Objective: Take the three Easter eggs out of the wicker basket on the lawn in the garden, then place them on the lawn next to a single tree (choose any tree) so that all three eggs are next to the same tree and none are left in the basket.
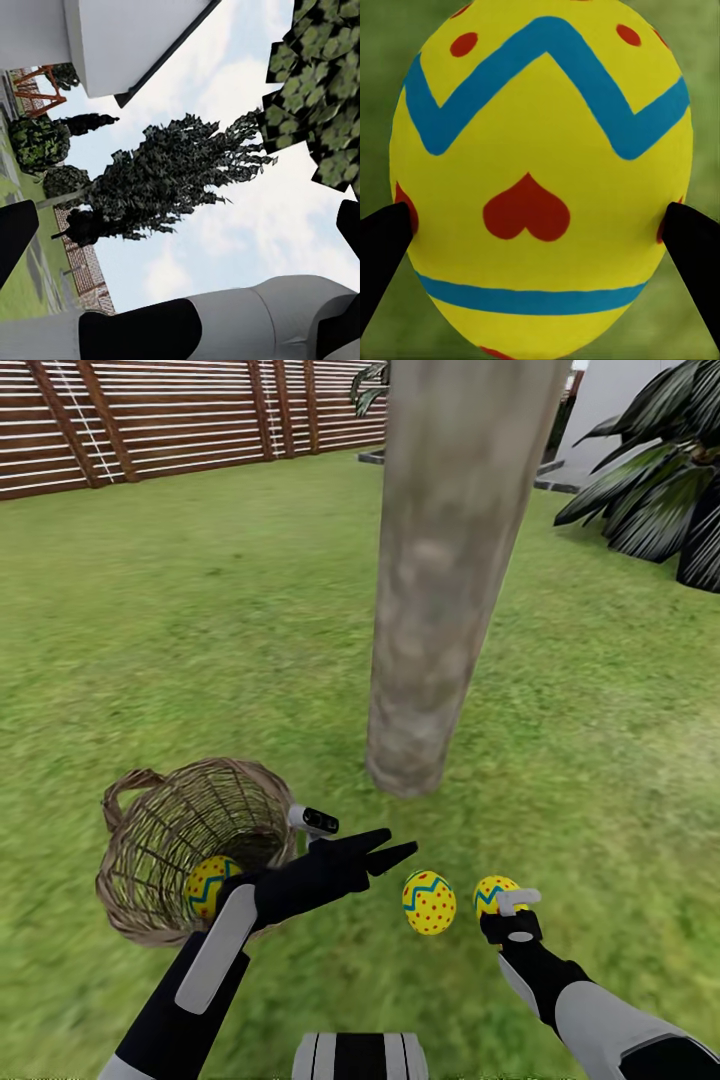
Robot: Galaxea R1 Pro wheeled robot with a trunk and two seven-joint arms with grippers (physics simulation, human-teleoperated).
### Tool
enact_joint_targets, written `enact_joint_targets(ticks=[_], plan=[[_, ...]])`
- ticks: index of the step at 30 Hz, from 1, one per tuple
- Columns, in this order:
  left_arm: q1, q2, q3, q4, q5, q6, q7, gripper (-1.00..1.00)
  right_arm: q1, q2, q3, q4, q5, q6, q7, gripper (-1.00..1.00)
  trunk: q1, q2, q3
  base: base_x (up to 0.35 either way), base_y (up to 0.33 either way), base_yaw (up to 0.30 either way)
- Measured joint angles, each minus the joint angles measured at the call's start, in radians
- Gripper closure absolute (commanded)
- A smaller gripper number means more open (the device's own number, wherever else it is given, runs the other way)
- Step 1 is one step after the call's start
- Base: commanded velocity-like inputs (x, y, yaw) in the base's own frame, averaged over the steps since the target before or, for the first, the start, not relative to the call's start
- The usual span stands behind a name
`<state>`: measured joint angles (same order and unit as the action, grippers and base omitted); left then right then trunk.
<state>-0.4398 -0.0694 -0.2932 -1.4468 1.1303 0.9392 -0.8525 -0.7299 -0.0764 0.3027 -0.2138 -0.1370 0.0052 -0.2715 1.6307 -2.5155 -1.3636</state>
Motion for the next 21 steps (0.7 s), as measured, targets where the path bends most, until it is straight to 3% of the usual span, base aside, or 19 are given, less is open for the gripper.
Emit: enact_joint_targets(ticks=[9,14,21], plan=[[0.000,-0.001,0.000,0.000,0.000,0.000,0.000,-1.00,0.000,-0.001,0.000,0.000,0.000,0.001,0.002,1.00,0.004,-0.002,-0.035,0.000,0.000,0.000],[0.000,0.000,0.000,0.000,0.000,0.000,0.000,-1.00,-0.001,-0.001,-0.001,-0.018,0.023,0.002,-0.028,1.00,0.006,-0.004,-0.054,0.000,0.000,0.000],[0.000,0.000,0.000,0.000,0.002,0.000,-0.007,-1.00,-0.001,-0.001,-0.001,-0.017,0.023,0.001,-0.028,1.00,0.006,-0.004,-0.054,0.000,0.000,0.000]])
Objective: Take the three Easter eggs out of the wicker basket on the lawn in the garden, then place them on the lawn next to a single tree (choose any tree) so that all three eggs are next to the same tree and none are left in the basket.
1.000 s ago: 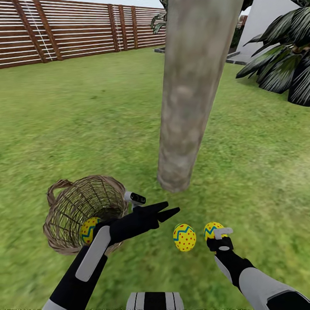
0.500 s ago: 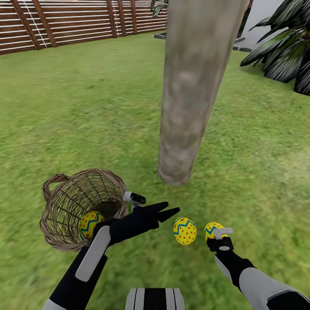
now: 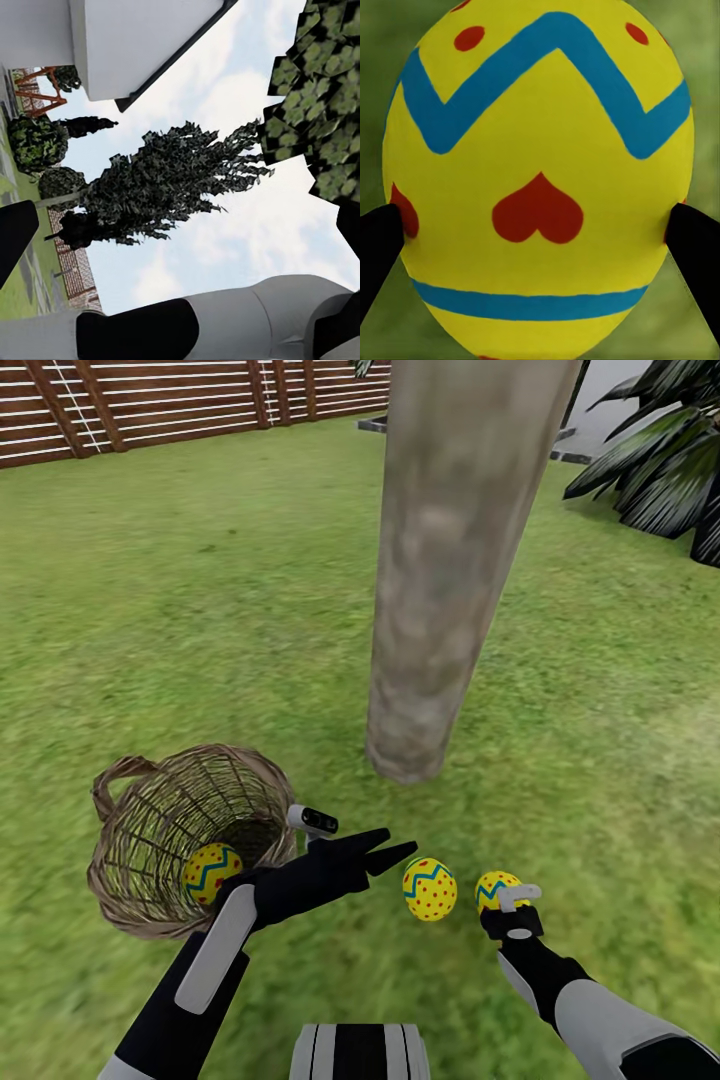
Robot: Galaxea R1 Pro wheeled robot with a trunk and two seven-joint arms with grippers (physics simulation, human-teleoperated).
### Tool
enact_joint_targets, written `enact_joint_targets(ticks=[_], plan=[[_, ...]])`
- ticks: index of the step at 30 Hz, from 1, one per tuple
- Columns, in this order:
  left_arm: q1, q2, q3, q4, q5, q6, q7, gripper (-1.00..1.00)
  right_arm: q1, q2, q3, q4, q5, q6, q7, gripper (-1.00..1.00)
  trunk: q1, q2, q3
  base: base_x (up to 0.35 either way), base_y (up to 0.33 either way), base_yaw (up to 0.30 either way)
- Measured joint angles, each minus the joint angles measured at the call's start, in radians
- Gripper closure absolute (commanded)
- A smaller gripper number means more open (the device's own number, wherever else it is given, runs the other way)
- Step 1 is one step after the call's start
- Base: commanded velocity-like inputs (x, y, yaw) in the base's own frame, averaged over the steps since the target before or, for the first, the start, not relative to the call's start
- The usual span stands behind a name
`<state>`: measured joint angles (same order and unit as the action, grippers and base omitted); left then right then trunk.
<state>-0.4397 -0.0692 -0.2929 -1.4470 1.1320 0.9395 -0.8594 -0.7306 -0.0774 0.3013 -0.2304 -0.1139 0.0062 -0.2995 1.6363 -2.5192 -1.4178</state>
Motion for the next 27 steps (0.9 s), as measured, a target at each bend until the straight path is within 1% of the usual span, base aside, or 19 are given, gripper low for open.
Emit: enact_joint_targets(ticks=[3,4,5,6,10,20,23,25,26,27], plan=[[0.000,0.000,0.000,0.000,0.000,-0.001,-0.002,-1.00,0.000,0.000,-0.001,0.002,0.000,-0.003,0.000,1.00,0.000,0.000,0.000,0.000,0.000,0.000],[0.000,0.000,0.000,0.000,0.000,-0.001,-0.002,-1.00,0.001,0.000,0.000,0.003,0.000,-0.006,0.000,-1.00,0.000,0.000,0.000,0.000,0.000,0.000],[0.000,0.000,0.000,0.000,0.000,-0.001,-0.002,-1.00,0.001,-0.001,-0.005,0.015,-0.011,-0.009,0.025,-1.00,0.000,0.000,0.000,0.000,0.000,0.000],[0.000,0.000,0.000,0.000,0.000,-0.001,-0.002,-1.00,0.002,0.000,0.000,0.016,-0.022,-0.010,0.036,-1.00,0.001,0.000,0.000,0.000,0.000,0.000],[0.000,0.000,0.000,0.000,0.000,-0.001,0.000,-1.00,0.002,0.000,0.001,0.016,-0.023,-0.009,0.037,-1.00,0.001,0.000,0.000,0.000,0.000,0.000],[0.000,0.000,-0.002,0.000,0.000,0.000,0.007,-1.00,0.002,0.000,0.002,0.010,-0.023,-0.010,0.036,-1.00,-0.004,0.003,0.038,0.000,0.000,0.000],[0.000,0.000,-0.002,0.000,0.001,0.000,0.006,-1.00,0.001,-0.003,0.001,-0.038,-0.022,-0.005,0.029,-1.00,-0.005,0.003,0.050,0.000,0.000,0.000],[0.000,0.000,-0.002,0.000,0.001,0.000,0.006,-1.00,0.001,-0.006,-0.002,-0.093,-0.024,0.016,0.029,-1.00,-0.006,0.004,0.058,0.000,0.000,0.000],[0.000,0.000,-0.002,0.000,0.000,0.000,0.005,-1.00,0.001,-0.007,-0.005,-0.114,-0.028,0.050,0.030,-1.00,-0.007,0.004,0.062,0.000,0.000,0.000],[0.000,0.000,-0.002,0.000,0.001,0.000,0.005,-1.00,0.001,-0.007,-0.008,-0.145,-0.029,0.123,0.031,-1.00,-0.007,0.004,0.066,0.000,0.000,0.000]])
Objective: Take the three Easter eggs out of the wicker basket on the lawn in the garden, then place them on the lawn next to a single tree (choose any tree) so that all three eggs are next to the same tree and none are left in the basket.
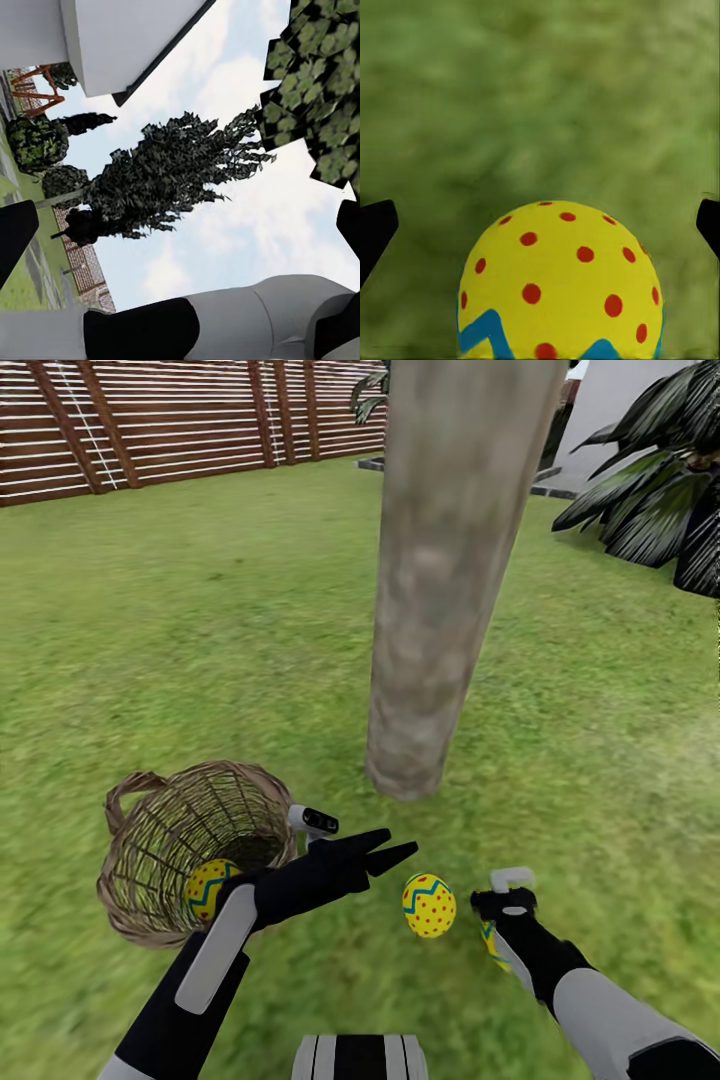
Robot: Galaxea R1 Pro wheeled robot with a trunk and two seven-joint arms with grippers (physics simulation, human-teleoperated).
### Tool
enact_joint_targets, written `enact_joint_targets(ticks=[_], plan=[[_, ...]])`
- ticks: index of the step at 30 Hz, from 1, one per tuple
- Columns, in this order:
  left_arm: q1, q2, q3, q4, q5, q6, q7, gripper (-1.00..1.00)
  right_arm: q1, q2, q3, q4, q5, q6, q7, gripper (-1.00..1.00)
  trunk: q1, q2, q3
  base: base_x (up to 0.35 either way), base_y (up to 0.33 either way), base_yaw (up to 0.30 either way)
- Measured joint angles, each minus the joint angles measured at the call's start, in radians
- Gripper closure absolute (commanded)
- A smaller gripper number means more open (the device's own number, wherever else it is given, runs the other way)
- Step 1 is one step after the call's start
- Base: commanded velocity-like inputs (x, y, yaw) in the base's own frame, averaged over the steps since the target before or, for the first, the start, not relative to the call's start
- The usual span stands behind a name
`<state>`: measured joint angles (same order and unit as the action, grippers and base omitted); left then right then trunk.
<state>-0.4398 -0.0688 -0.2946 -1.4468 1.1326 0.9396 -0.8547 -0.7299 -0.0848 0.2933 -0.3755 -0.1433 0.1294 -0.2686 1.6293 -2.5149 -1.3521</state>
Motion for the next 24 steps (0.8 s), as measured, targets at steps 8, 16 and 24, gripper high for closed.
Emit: enact_joint_targets(ticks=[8,16,24], plan=[[0.000,0.000,0.000,-0.001,0.004,0.000,-0.006,-1.00,0.022,-0.027,-0.001,-0.477,-0.011,0.555,0.012,-1.00,-0.004,0.002,0.031,0.000,0.000,0.000],[0.000,0.000,0.000,-0.002,0.005,0.000,-0.006,-1.00,0.092,-0.052,-0.192,-0.698,-0.011,0.672,0.016,-1.00,-0.007,0.004,0.062,0.000,0.000,0.000],[0.000,-0.001,-0.001,-0.011,0.005,0.003,-0.004,-1.00,0.219,-0.051,-0.210,-1.010,-0.038,0.812,0.018,-1.00,-0.011,0.006,0.093,0.000,0.000,0.000]])
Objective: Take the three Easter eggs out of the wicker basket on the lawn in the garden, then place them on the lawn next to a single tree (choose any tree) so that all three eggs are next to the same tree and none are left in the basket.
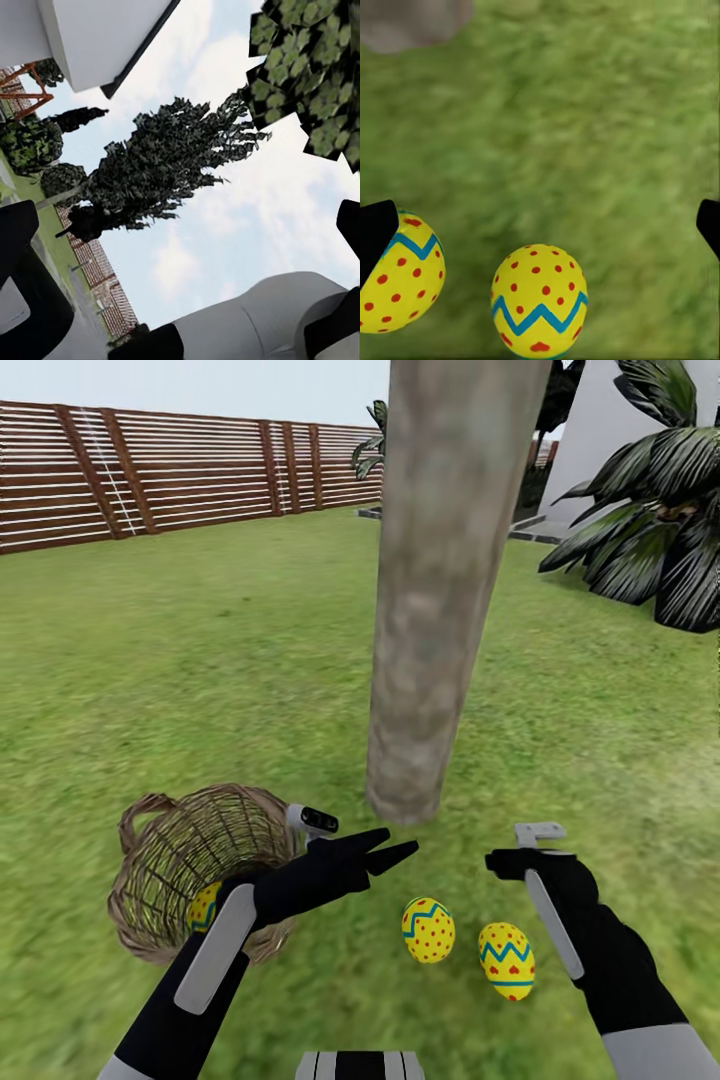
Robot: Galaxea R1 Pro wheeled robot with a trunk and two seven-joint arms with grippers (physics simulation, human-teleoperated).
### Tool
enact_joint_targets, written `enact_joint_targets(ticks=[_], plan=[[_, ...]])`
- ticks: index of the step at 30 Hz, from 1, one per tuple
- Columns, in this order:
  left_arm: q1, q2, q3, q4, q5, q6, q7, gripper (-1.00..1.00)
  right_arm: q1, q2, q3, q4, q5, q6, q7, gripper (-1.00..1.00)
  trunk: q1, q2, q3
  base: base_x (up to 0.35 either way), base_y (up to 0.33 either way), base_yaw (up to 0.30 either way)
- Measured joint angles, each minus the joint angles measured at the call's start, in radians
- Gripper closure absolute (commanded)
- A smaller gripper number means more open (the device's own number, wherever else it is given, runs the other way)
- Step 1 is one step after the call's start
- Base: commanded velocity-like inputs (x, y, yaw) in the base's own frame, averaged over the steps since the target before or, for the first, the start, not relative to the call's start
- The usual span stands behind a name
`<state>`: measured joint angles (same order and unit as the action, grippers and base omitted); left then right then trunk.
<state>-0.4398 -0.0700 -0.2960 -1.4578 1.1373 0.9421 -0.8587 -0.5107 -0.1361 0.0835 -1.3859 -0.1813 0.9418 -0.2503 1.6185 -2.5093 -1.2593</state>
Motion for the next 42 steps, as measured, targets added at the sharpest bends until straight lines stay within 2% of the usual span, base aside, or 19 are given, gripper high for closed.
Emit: enact_joint_targets(ticks=[2,6,8,9,11,12,13,14,17,18,21,23,24,27,30,33,36,39,42], plan=[[0.000,0.000,0.000,-0.007,0.000,0.003,0.000,-1.00,0.004,-0.001,0.000,-0.006,-0.045,0.005,-0.001,-1.00,-0.001,0.000,0.008,0.000,0.000,0.000],[0.000,0.001,0.000,-0.009,0.001,0.006,-0.001,-1.00,0.009,0.000,0.001,-0.001,-0.060,0.005,-0.002,-1.00,-0.003,0.001,0.023,0.000,0.000,0.000],[-0.001,0.014,0.015,-0.009,0.003,0.008,-0.001,-1.00,0.010,0.003,0.004,0.004,-0.063,0.004,-0.002,-1.00,-0.004,0.002,0.031,0.000,0.000,0.000],[-0.001,0.022,0.052,-0.009,0.004,0.011,-0.001,-1.00,0.011,0.004,0.005,0.005,-0.063,0.003,-0.001,-1.00,-0.004,0.002,0.035,0.000,0.000,0.000],[-0.002,0.058,0.184,-0.009,0.008,0.017,-0.005,-1.00,0.011,0.006,0.006,0.006,-0.063,0.002,0.000,-1.00,-0.005,0.003,0.043,0.000,0.000,0.000],[-0.002,0.081,0.233,-0.009,0.005,0.018,-0.007,-1.00,0.011,0.007,0.006,0.006,-0.063,0.002,0.000,-1.00,-0.005,0.003,0.046,0.000,0.000,0.000],[-0.003,0.124,0.305,-0.009,0.010,0.020,-0.020,-1.00,0.014,0.008,0.006,0.006,-0.063,0.002,0.000,-1.00,-0.006,0.003,0.050,0.000,0.000,0.000],[-0.003,0.141,0.353,-0.009,0.016,0.022,-0.031,-1.00,0.015,0.008,0.006,0.006,-0.063,0.002,0.000,-1.00,-0.006,0.003,0.054,0.000,0.000,0.000],[-0.002,0.186,0.456,-0.009,0.035,0.048,-0.059,-1.00,0.016,0.009,0.006,0.006,-0.064,0.002,0.007,-1.00,-0.008,0.004,0.066,0.000,0.000,0.000],[-0.002,0.201,0.480,-0.009,0.037,0.053,-0.063,-1.00,0.016,0.009,0.008,0.005,-0.065,0.003,0.042,-1.00,-0.008,0.004,0.070,0.000,0.000,0.000],[-0.002,0.213,0.497,-0.009,0.038,0.057,-0.066,-1.00,0.016,0.015,0.019,-0.004,-0.072,0.049,0.229,-1.00,-0.009,0.005,0.081,0.000,0.000,0.000],[-0.002,0.215,0.500,-0.009,0.039,0.057,-0.067,-1.00,0.016,0.036,0.053,-0.008,-0.076,0.062,0.270,-1.00,-0.010,0.005,0.089,0.000,0.000,0.000],[-0.002,0.215,0.500,-0.009,0.039,0.058,-0.068,-1.00,0.016,0.057,0.066,-0.009,-0.077,0.064,0.278,-1.00,-0.011,0.006,0.093,0.000,0.000,0.000],[-0.002,0.214,0.500,-0.009,0.039,0.058,-0.070,-1.00,0.010,0.169,0.083,-0.007,-0.074,0.066,0.277,-1.00,-0.012,0.006,0.104,0.000,0.000,0.000],[-0.003,0.215,0.500,-0.009,0.039,0.058,-0.070,-1.00,-0.001,0.212,0.087,-0.004,-0.070,0.066,0.265,-1.00,-0.013,0.007,0.116,0.000,0.000,0.000],[-0.004,0.216,0.505,-0.009,0.039,0.057,-0.071,-1.00,-0.002,0.230,0.105,-0.003,-0.069,0.066,0.262,-1.00,-0.015,0.008,0.128,0.000,0.000,0.000],[-0.003,0.217,0.564,-0.010,0.040,0.058,-0.072,-1.00,-0.003,0.230,0.219,0.000,-0.070,0.065,0.262,-1.00,-0.016,0.008,0.139,0.000,0.000,0.000],[-0.002,0.220,0.593,-0.009,0.039,0.058,-0.094,-1.00,-0.003,0.229,0.258,0.000,-0.068,0.065,0.261,-1.00,-0.018,0.009,0.151,0.000,0.000,0.000],[0.000,0.268,0.614,-0.008,0.039,0.058,-0.137,-1.00,-0.003,0.227,0.264,0.000,-0.067,0.065,0.261,-1.00,-0.023,0.018,0.162,0.000,0.000,0.000]])
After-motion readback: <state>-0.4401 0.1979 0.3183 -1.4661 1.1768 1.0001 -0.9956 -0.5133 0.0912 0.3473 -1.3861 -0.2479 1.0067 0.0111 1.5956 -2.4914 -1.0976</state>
